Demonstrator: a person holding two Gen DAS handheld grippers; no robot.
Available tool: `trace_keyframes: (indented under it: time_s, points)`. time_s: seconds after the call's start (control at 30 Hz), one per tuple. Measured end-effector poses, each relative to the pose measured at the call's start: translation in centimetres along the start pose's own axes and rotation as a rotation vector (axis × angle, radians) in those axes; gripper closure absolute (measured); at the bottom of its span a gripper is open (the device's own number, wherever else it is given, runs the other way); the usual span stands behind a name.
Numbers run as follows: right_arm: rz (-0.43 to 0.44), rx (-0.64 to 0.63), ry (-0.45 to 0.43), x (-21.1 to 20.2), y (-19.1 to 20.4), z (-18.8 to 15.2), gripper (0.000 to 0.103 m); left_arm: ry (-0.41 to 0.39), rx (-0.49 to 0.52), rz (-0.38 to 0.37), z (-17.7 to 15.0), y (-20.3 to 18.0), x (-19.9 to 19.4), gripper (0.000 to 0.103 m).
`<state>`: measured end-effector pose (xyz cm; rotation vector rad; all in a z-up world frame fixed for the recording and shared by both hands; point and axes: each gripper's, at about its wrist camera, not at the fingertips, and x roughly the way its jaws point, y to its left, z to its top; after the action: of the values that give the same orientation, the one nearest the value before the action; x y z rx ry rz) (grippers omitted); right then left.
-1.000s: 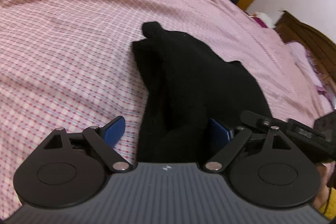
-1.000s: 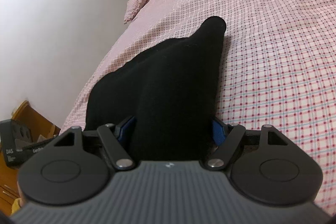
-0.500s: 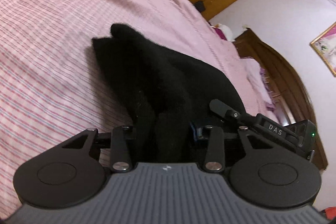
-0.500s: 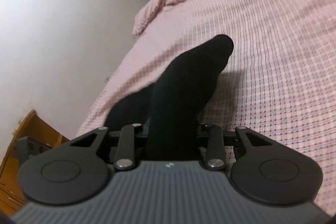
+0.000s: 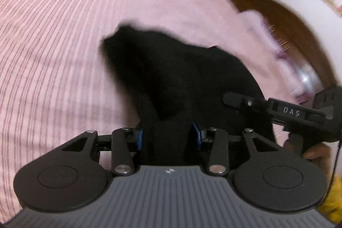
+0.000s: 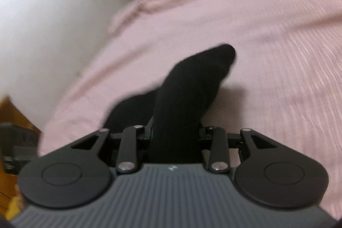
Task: Fold small clothes
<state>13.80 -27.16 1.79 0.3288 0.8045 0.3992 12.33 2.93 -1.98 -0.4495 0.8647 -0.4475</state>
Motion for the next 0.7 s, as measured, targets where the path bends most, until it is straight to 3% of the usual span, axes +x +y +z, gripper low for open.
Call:
trace_keyframes:
  time_s: [0.03,0.1,0.33,0.53,0.57,0.63,0.67,0.7]
  points:
    - [-0.029,0.002,0.027,0.8,-0.6,-0.7,0.053,0.012,-0.009,0.008,-0.4,0.1,0.2,0.048]
    - [-0.046,0.005,0.004,1.4,-1.5,-1.9,0.046,0.009,-0.016,0.016,-0.7,-0.3,-0.2,0.044]
    - [-0.060,-0.013,-0.113,-1.6,-1.4,-0.1,0.044,-0.108,0.033,0.098,2.5,-2.8,-1.6,0.027]
    - [-0.061,0.048,-0.184,-1.0,-3.6,2.6,0.044,-0.170,0.017,0.134,7.0,-3.1,0.9,0.025]
    - [-0.052,0.082,-0.177,-0.3,-4.3,3.2,0.044,-0.168,0.006,0.142,7.8,-3.1,1.7,0.028]
    - [-0.035,0.142,-0.160,1.7,-5.7,3.8,0.046,-0.154,0.005,0.176,8.1,-2.9,3.1,0.069]
    - [-0.017,0.154,-0.149,2.5,-5.9,3.8,0.051,-0.160,0.004,0.196,8.1,-3.0,3.2,0.070]
    - [0.008,0.170,-0.142,2.7,-5.7,3.5,0.078,-0.185,0.008,0.212,7.2,-2.9,3.0,0.076]
